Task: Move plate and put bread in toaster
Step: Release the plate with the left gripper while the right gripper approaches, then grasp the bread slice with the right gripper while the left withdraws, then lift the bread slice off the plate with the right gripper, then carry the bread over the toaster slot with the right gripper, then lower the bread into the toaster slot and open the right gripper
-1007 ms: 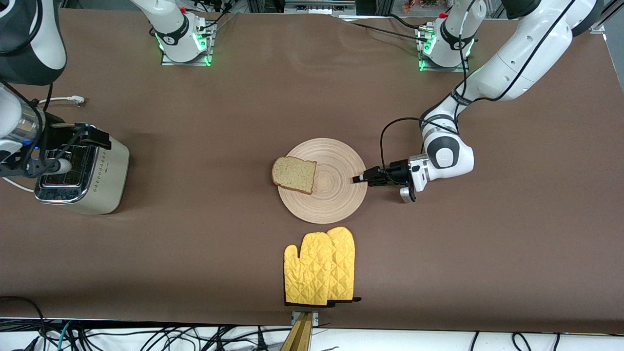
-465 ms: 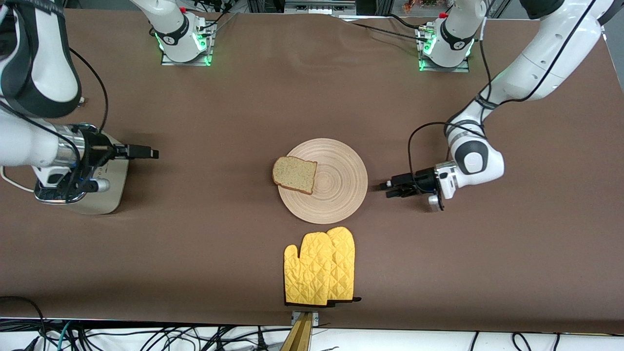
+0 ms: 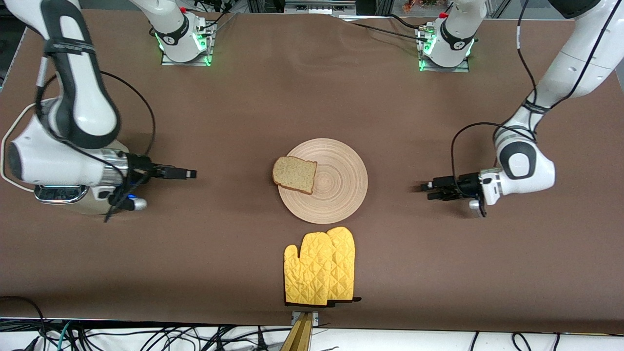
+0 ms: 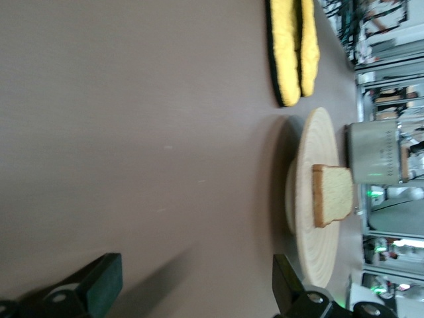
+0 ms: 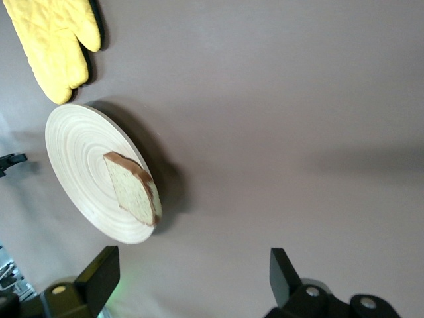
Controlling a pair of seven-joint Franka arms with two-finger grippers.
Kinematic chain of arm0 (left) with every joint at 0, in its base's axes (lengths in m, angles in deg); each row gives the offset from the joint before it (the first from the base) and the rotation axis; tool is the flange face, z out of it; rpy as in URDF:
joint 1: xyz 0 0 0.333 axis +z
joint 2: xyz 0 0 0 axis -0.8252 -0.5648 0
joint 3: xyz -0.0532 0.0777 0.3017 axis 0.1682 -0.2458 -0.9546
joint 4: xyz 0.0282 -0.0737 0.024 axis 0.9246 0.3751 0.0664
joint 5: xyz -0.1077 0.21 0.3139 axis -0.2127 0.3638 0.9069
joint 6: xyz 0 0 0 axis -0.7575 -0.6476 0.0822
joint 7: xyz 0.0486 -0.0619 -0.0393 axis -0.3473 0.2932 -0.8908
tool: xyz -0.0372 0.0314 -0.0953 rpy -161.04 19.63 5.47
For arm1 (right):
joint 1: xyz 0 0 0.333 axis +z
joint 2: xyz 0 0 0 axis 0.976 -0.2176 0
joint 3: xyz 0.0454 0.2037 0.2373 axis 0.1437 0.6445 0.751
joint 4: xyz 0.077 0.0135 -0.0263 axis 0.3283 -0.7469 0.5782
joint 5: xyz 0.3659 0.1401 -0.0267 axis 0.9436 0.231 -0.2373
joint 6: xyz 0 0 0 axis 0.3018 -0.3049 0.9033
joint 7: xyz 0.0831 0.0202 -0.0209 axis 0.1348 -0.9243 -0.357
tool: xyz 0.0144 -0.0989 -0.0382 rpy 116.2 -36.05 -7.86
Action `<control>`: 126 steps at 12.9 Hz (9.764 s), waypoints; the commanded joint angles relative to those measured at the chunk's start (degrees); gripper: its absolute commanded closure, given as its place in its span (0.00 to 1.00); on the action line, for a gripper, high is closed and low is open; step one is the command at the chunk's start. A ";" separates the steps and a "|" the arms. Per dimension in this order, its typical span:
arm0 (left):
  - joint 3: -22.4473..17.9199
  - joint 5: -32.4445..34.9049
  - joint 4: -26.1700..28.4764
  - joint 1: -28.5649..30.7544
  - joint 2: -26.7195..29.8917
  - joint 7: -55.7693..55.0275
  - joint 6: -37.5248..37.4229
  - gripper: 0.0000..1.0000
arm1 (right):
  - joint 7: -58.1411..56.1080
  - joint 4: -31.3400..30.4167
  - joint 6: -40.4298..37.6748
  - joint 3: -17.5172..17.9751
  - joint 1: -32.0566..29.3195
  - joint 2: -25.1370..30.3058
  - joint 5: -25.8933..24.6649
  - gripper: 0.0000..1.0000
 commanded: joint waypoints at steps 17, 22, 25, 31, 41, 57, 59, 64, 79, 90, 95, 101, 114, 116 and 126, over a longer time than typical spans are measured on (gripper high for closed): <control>-3.50 52.44 -12.32 -5.48 31.54 -50.00 -17.65 0.00 | -3.08 -2.90 22.85 0.24 18.50 -13.26 19.27 0.00; -25.03 51.83 -9.27 -27.01 38.14 -56.40 -23.74 0.00 | -12.39 -2.37 22.06 0.24 17.80 -14.15 29.20 0.00; -25.31 51.83 -3.99 -28.00 40.86 -57.47 -22.07 0.00 | -15.55 -2.37 21.97 0.33 17.36 -14.24 29.83 0.00; -26.19 52.62 -2.48 -33.53 50.29 -57.30 -20.13 0.00 | -18.55 -2.90 21.36 0.24 17.27 -14.76 32.91 0.25; -27.86 48.22 -7.66 -33.45 45.80 -51.05 -26.20 0.00 | -22.15 -3.17 19.42 0.15 17.36 -14.76 32.82 1.00; -28.12 48.05 -8.81 -33.10 42.98 -51.58 -24.70 0.00 | -5.36 12.11 -14.37 -18.36 17.45 -5.01 2.96 1.00; -28.04 47.96 -8.90 -33.18 42.55 -51.67 -24.61 0.00 | -6.59 17.02 -23.51 -26.09 16.84 -5.10 -1.61 1.00; -28.12 48.05 -8.99 -33.10 42.54 -51.67 -24.79 0.00 | -15.02 19.16 -27.51 -38.50 15.43 -5.01 -13.21 1.00; -28.21 48.22 -8.98 -32.66 42.63 -51.67 -25.32 0.00 | -31.47 21.09 -26.90 -51.79 15.43 -7.81 -24.40 1.00; -27.77 48.66 -8.90 -32.92 42.46 -51.76 -25.32 0.00 | -32.96 20.65 -18.47 -51.44 13.67 -13.09 -22.20 1.00; -27.77 48.66 -8.99 -33.01 42.37 -53.51 -25.32 0.00 | -32.35 21.27 -15.29 -51.44 14.02 -12.66 -21.32 1.00; -27.86 48.14 -8.99 -32.75 42.46 -53.60 -25.32 0.00 | -26.22 21.71 -15.38 -51.35 17.53 -12.83 -20.88 1.00; -27.68 48.31 -8.90 -32.92 42.37 -53.60 -25.32 0.00 | -26.45 18.72 -16.88 -49.51 15.96 -13.71 -18.42 0.81; -27.68 48.31 -8.81 -33.10 42.37 -53.60 -25.32 0.00 | -26.37 18.72 -16.79 -49.42 15.60 -13.80 -18.42 0.15; -27.86 48.31 -8.90 -32.66 42.46 -53.52 -25.41 0.00 | -26.37 22.58 -22.40 -49.42 18.14 -10.90 -10.34 0.00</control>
